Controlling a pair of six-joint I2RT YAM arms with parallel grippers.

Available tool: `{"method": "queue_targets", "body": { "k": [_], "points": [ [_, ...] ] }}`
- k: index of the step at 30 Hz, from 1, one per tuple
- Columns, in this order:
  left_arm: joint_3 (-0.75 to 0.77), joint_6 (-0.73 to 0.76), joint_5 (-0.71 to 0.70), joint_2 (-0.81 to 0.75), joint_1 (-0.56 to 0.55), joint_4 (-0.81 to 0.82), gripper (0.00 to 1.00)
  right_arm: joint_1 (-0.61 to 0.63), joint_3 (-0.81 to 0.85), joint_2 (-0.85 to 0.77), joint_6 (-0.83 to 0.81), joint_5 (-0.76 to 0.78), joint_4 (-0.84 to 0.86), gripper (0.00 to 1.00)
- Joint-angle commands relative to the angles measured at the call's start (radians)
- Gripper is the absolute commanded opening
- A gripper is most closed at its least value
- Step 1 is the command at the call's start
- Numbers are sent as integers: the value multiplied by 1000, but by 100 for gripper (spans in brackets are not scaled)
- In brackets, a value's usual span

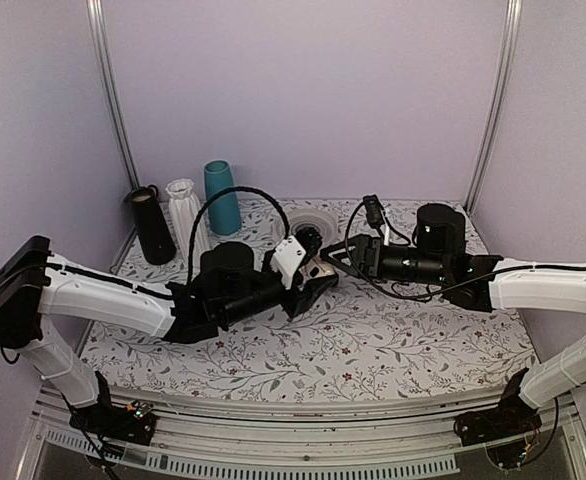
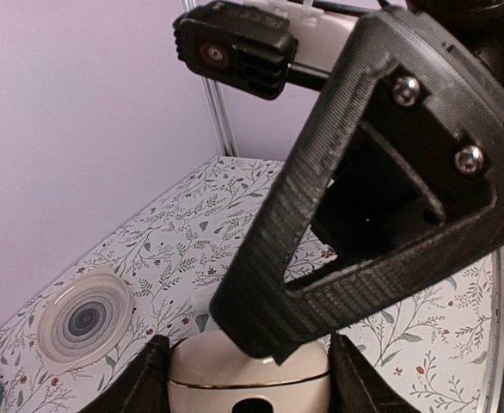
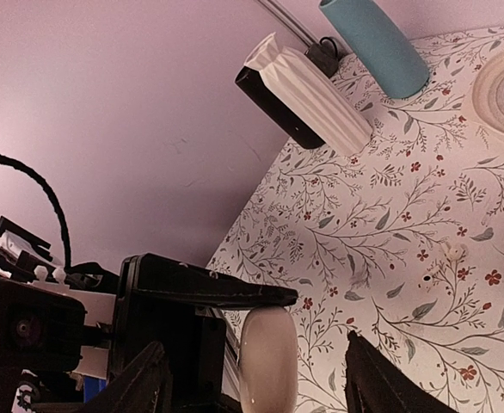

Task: Insert the wireless bluetooth earbuds into the charging case
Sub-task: Pass from the left arm to the right

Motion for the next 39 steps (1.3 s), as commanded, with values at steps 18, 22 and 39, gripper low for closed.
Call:
{"method": "queue_targets", "body": {
  "k": [18, 22, 39],
  "points": [
    [51, 28, 23, 32, -15, 26, 8, 7, 31, 38, -16, -112, -33, 39],
    [52, 27, 19, 34, -14, 23, 8, 7, 38, 42, -16, -125, -36, 28],
    [19, -46, 35, -1, -8, -5, 90, 7, 66, -7, -77, -37, -94, 4]
  ]
}}
